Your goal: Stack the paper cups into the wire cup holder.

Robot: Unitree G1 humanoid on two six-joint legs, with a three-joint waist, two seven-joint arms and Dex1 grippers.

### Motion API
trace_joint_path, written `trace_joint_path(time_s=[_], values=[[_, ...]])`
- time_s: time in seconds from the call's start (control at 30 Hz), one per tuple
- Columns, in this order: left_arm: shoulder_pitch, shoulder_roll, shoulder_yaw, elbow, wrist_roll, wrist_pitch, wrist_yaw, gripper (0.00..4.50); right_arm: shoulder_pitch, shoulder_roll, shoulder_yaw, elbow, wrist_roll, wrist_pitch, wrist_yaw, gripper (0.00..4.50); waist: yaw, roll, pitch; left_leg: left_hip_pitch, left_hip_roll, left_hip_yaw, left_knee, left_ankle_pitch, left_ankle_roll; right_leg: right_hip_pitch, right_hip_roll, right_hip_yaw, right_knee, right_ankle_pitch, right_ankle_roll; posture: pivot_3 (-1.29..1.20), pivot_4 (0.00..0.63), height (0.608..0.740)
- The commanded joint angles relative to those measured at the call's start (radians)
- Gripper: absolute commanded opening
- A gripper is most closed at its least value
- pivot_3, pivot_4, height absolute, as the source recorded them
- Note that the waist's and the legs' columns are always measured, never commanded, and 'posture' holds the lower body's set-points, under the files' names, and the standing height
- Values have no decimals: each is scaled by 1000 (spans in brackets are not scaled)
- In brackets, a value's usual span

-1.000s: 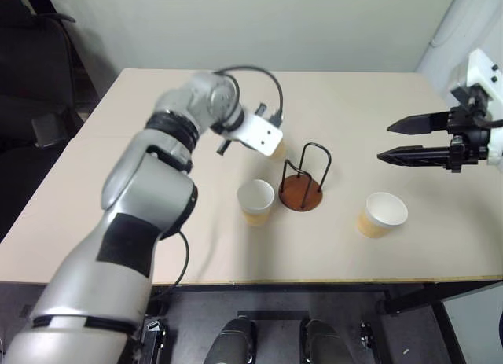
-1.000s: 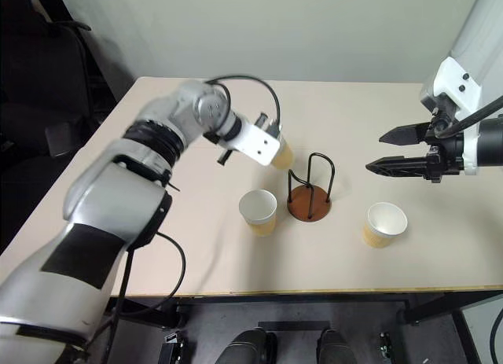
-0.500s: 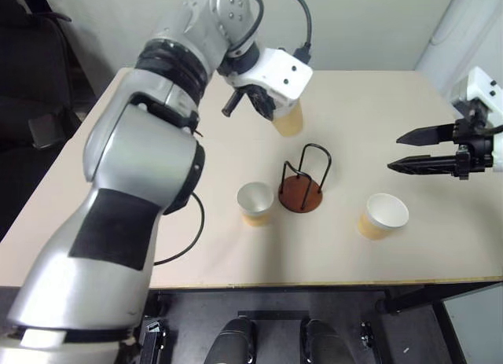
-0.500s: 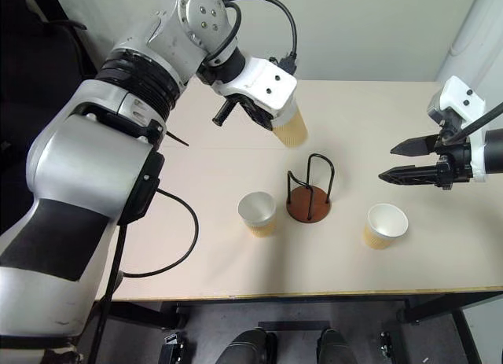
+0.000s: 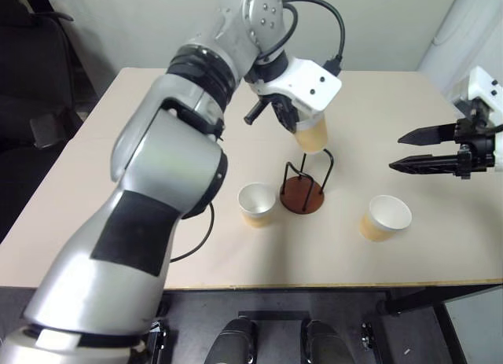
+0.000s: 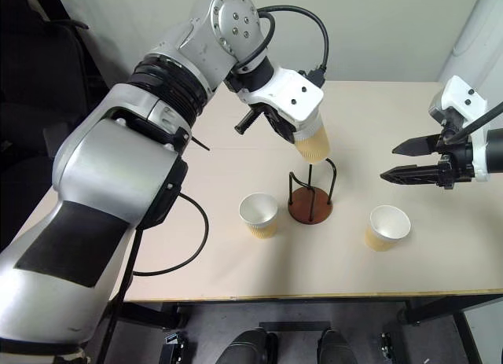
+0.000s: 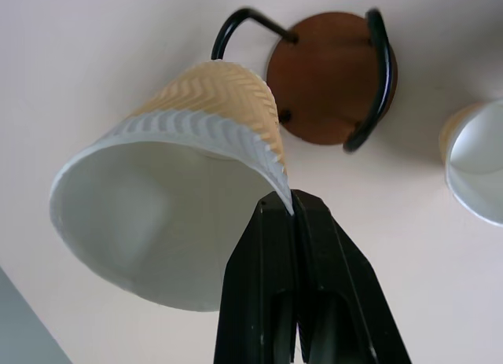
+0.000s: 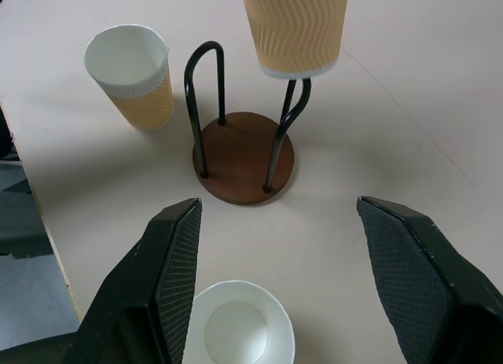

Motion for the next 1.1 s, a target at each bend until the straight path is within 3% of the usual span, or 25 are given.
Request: trace_joint_path(time_s=[0.03,1.1], values=[[-40,1,-23,5,-27,-22,-36,44,-4,-32,-50,-23,3,2,-5,3183,1,0,0,0,1,0,0,0,0,0,-1,1,0,0,0,0,150,740],[-40,-18,-287,24,-244,-92,-36,44,-24,-31,-42,-9,-7,-11,-15,3183,5,0,0,1,1,1,2,-1,0,3,-2,-1,0,-1,4,0,150,740]])
